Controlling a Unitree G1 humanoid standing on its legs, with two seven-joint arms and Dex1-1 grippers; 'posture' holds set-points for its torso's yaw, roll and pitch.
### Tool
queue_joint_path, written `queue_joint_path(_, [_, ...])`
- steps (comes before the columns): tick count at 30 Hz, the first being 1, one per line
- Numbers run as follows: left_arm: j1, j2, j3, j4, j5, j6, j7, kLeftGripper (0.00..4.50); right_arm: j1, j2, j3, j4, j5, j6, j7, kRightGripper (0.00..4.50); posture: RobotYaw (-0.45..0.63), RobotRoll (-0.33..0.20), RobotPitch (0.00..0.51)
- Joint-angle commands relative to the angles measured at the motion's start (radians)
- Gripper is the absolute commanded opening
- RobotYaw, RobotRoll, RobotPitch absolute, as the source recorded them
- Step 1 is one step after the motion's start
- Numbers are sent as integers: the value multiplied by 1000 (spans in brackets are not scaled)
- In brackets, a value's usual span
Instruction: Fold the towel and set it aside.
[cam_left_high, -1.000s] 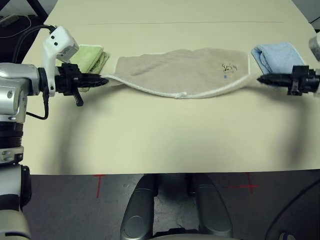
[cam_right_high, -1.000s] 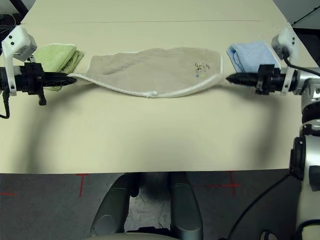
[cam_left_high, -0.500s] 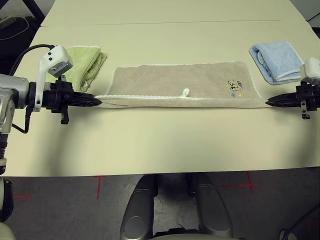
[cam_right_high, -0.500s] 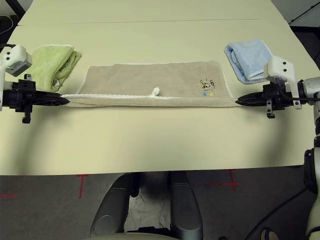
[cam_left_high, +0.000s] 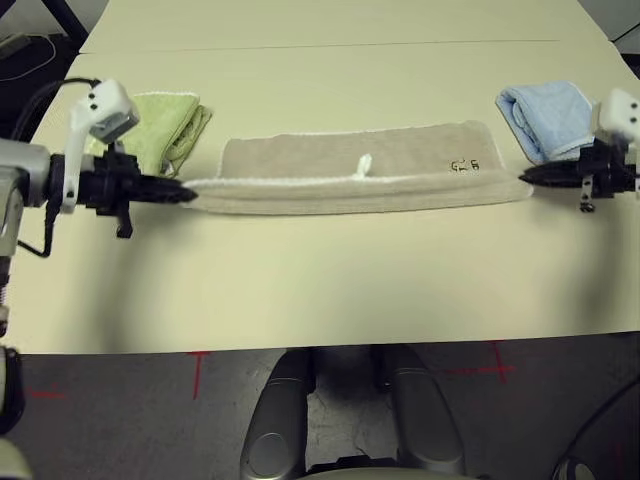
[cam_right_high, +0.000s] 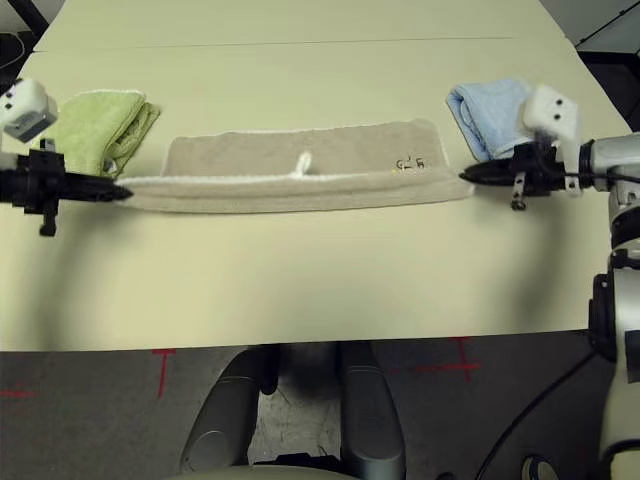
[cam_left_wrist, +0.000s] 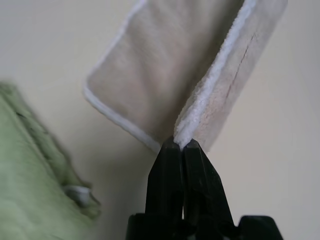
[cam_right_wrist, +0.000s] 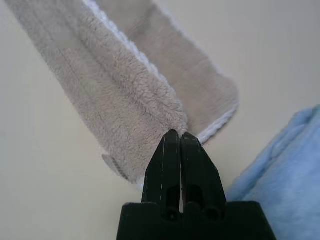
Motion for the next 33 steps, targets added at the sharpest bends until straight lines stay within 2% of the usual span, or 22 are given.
queue_joint_path(1, [-17,-17,-1,65,44,-64,54,10,5,-5,-25,28,-1,21,-44,0,5,0,288])
queue_joint_path(8, [-74,-83,3,193,87,-162,152,10,-10,5,3,32,-51,56,-142,0,4,0,281])
queue_joint_path(19, [-180,-177,-37,386,172,-247,220,10,-62,111,36,45,-129,115,-383,0,1,0,288])
queue_joint_path(23, [-211,-199,-47,451,200,-274,233,10,-71,139,51,51,-153,122,-424,0,4,0,290])
queue_joint_path(29, [-255,-243,-54,566,259,-325,363,10,-76,160,56,52,-171,129,-474,0,4,0,288])
queue_joint_path(33, [-274,-267,-51,610,272,-347,393,10,-84,173,53,52,-174,135,-508,0,-1,0,287])
